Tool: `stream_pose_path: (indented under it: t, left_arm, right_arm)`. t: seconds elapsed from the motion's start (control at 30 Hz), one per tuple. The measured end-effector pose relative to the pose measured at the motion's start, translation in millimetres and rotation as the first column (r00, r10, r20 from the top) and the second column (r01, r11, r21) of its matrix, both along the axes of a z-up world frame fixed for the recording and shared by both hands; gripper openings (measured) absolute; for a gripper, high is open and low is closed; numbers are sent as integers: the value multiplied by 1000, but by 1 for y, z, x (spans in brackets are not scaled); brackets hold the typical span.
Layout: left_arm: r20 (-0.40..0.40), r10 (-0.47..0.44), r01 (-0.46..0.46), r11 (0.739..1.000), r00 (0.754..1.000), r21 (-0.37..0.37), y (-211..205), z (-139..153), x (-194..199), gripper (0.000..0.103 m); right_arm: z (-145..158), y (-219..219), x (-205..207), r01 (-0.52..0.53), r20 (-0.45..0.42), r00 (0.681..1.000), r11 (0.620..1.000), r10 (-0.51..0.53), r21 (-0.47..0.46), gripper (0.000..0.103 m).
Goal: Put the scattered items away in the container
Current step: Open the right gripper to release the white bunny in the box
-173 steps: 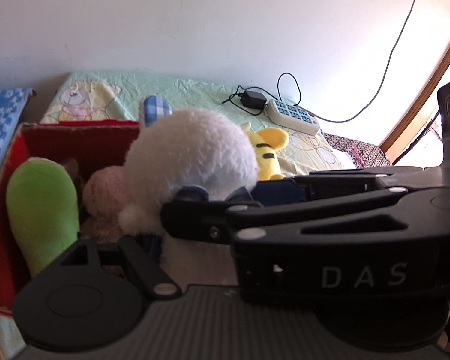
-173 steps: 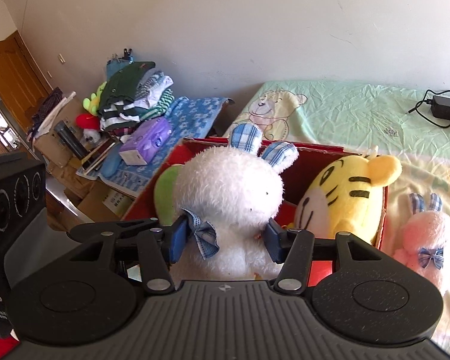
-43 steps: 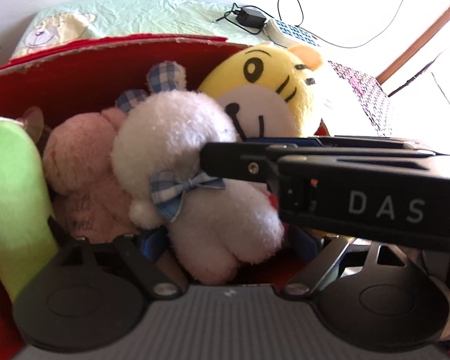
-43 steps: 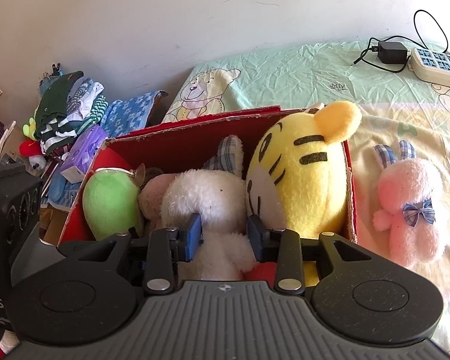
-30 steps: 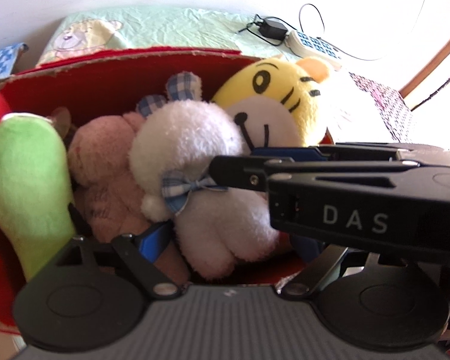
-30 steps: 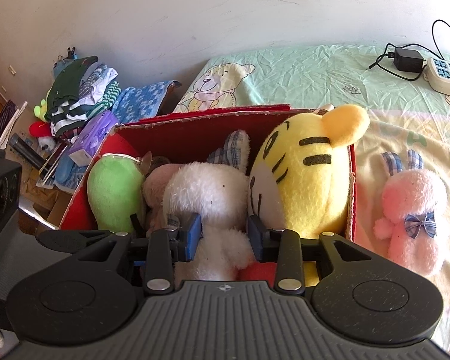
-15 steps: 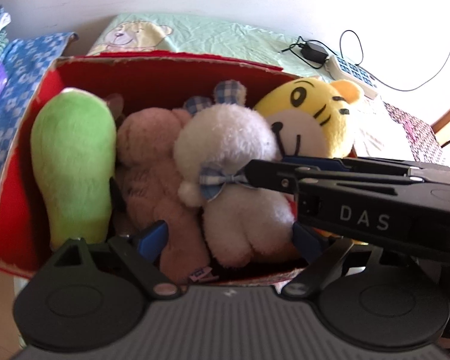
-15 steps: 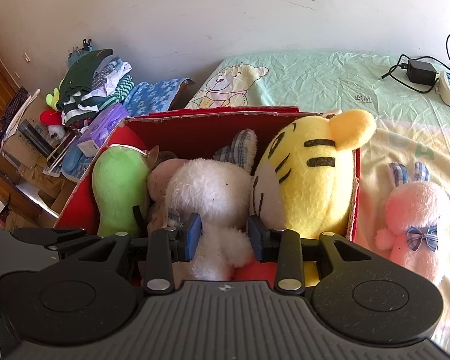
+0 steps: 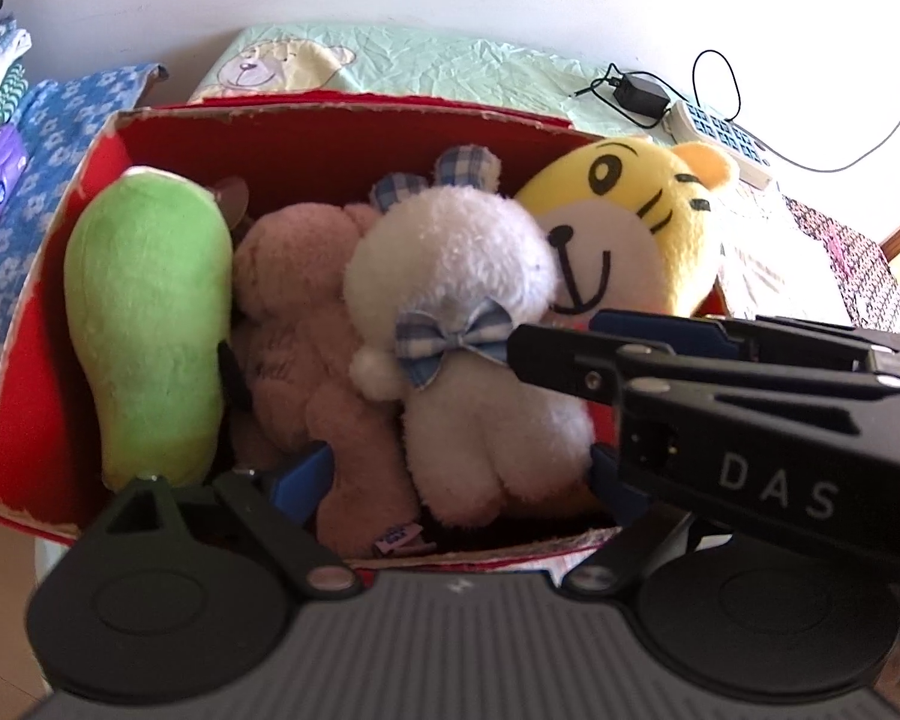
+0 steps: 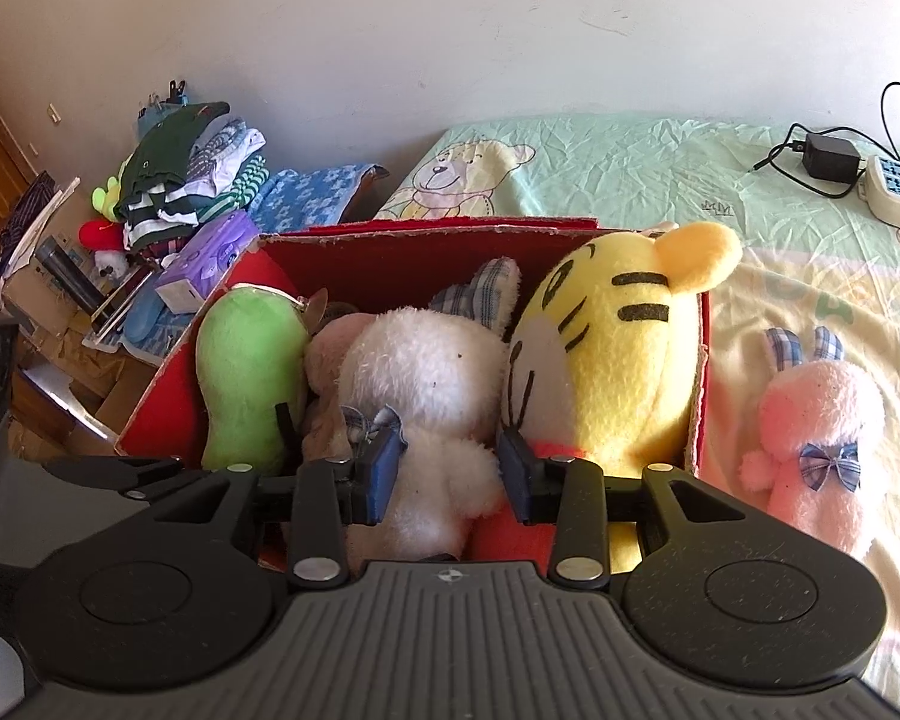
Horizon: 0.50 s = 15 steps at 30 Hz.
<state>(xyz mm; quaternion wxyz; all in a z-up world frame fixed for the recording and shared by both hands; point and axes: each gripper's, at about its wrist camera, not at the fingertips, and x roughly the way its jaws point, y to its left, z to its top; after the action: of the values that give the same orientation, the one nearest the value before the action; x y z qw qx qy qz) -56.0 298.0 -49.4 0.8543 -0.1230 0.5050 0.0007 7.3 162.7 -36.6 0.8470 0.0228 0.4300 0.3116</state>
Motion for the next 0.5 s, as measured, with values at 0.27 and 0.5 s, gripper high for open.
stream_pose_path:
  t: [0.27, 0.5]
  left_arm:
    - [15, -45, 44, 998, 999, 39, 7, 12, -10, 94]
    - [39, -62, 57, 990, 997, 127, 10, 19, -21, 96]
  right_arm:
    - [6, -1, -8, 71, -8, 997, 997, -71, 22, 40]
    - [6, -5, -21, 157, -43, 987, 986, -155, 47, 42]
